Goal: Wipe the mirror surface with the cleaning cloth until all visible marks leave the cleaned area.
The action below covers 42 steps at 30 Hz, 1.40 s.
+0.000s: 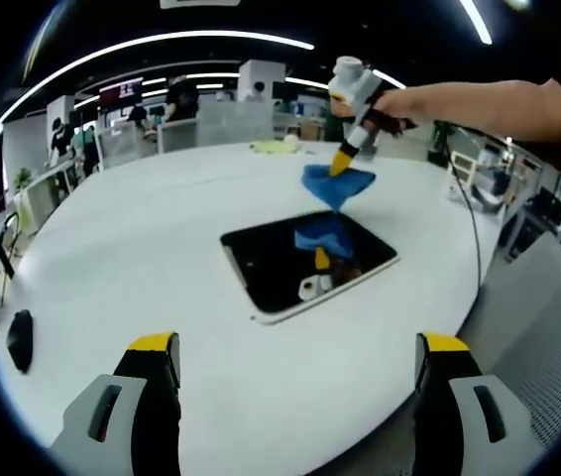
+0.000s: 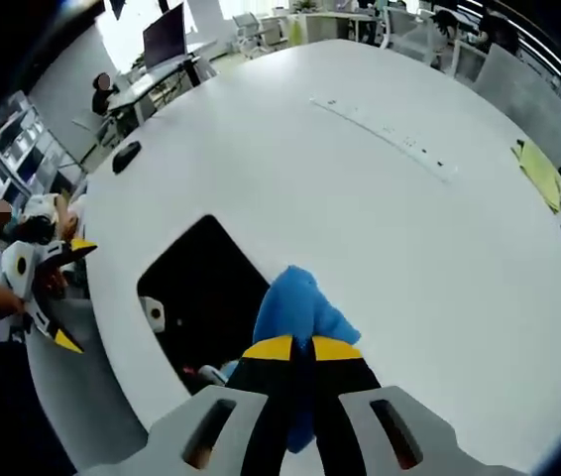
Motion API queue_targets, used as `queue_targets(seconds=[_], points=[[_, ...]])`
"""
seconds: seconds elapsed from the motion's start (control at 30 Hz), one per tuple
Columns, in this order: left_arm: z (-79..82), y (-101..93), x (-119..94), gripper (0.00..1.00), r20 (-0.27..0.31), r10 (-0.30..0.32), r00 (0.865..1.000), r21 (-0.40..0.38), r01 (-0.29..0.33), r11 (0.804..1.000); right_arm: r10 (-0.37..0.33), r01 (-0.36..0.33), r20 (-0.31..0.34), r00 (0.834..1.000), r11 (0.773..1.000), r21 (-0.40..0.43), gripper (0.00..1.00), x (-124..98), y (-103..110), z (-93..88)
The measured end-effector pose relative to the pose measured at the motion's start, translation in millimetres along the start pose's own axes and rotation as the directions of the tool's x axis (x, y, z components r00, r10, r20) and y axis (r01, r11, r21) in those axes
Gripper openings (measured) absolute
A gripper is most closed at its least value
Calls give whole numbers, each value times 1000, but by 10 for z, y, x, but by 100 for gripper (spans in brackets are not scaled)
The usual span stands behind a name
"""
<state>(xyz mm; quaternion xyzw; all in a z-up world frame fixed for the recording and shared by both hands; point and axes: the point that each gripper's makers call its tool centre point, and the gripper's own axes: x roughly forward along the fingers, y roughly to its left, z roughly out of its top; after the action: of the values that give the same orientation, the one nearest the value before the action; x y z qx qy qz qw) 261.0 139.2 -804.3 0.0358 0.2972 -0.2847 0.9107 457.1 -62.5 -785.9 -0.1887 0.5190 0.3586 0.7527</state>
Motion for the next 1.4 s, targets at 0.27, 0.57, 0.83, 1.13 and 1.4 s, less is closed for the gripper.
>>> queue_targets(seconds=[0.27,0.57,0.83,1.13,1.4], points=[[-1,0,1,99,-1,0,1000,0,0,1000,-11,11,0,1000,1000,8,0,-29,-93,-52],[-7,-11,5,99,-5,-7,1000,2,7,1000,-27,27,-10,1000,999,40,0,-76,-246,-247],[-7,-8,3,99,-4,-5,1000,-7,5,1000,-52,53,-27,998,997,64,0,-142,-428,-468],[-16,-16,8,99,-10,-10,1000,-1,10,1000,-91,96,-36,995,985,143,0,-271,-656,-699],[-16,-24,6,99,-9,-12,1000,-1,12,1000,-103,102,-6,995,969,226,0,-375,-793,-841]])
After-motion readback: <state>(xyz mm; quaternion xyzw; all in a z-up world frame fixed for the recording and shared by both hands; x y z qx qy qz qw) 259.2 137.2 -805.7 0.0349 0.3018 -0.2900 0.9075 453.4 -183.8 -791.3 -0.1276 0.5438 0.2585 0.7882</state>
